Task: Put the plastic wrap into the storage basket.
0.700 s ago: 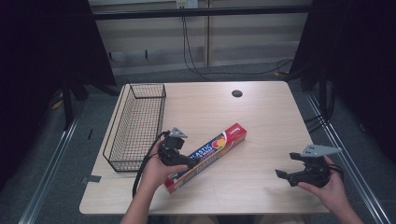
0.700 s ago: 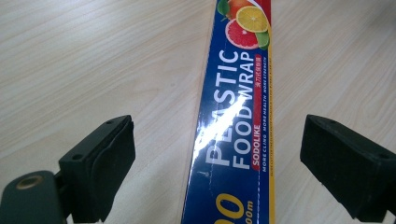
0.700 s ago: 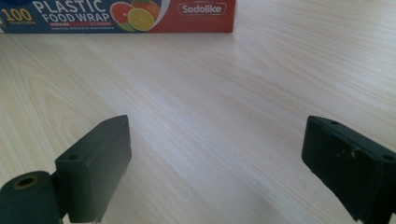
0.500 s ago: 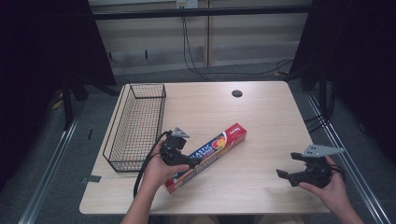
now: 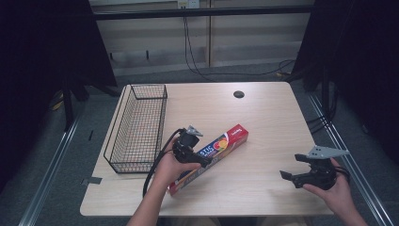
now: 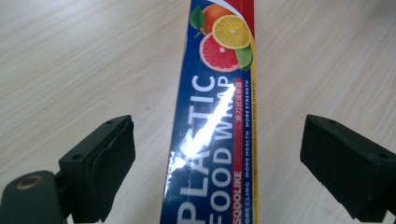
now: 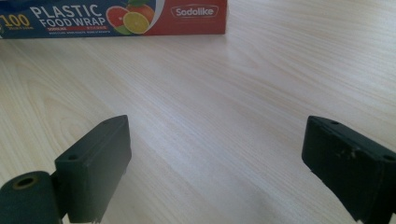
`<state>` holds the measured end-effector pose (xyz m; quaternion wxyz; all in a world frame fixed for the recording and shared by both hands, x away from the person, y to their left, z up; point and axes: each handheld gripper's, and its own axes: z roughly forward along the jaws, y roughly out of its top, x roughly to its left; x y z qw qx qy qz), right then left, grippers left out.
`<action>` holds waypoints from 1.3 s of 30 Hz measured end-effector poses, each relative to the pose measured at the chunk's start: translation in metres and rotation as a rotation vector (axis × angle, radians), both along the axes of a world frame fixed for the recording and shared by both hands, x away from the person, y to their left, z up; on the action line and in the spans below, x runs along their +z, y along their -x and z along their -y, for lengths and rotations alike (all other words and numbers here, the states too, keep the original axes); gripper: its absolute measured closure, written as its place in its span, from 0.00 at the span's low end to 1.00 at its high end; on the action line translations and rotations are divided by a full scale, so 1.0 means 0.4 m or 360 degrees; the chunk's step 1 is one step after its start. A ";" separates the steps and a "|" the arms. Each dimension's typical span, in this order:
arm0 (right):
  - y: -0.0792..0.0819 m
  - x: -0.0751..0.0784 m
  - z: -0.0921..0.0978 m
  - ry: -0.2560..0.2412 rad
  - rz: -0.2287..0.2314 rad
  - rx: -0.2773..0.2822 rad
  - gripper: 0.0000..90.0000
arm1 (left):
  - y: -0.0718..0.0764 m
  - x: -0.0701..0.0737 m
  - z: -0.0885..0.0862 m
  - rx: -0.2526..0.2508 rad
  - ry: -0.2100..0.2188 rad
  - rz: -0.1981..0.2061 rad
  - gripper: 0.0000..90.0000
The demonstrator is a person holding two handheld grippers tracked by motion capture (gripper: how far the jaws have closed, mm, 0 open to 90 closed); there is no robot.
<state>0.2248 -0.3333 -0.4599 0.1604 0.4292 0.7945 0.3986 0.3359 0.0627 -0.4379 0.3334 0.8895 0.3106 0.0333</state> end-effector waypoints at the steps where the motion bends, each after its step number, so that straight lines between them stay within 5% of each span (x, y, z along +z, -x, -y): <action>1: 0.000 0.000 0.000 0.0000 -0.0002 0.0001 0.09 | -0.003 -0.003 0.003 -0.0011 -0.0006 -0.0004 0.11; 5: -0.001 -0.001 0.000 -0.0001 -0.0010 0.0003 0.09 | -0.015 -0.019 0.024 -0.0001 -0.0019 -0.0033 0.12; 13: -0.002 -0.003 0.000 0.0002 -0.0014 0.0012 0.09 | -0.031 -0.046 0.071 -0.0039 -0.0159 -0.0085 0.16; 19: -0.001 -0.001 0.005 -0.0012 -0.0007 -0.0005 0.09 | -0.042 -0.059 0.085 -0.0048 -0.0212 -0.0110 0.28; 24: -0.002 0.001 0.007 -0.0010 0.0005 -0.0003 0.09 | -0.048 -0.060 0.094 -0.0078 -0.0303 -0.0108 0.43; 32: -0.003 0.000 0.005 -0.0009 0.0005 -0.0001 0.09 | -0.050 -0.047 0.112 -0.0091 -0.0412 -0.0148 0.47; 39: -0.003 0.000 0.004 -0.0012 0.0009 0.0009 0.09 | -0.043 -0.031 0.115 -0.0052 -0.0434 -0.0135 0.48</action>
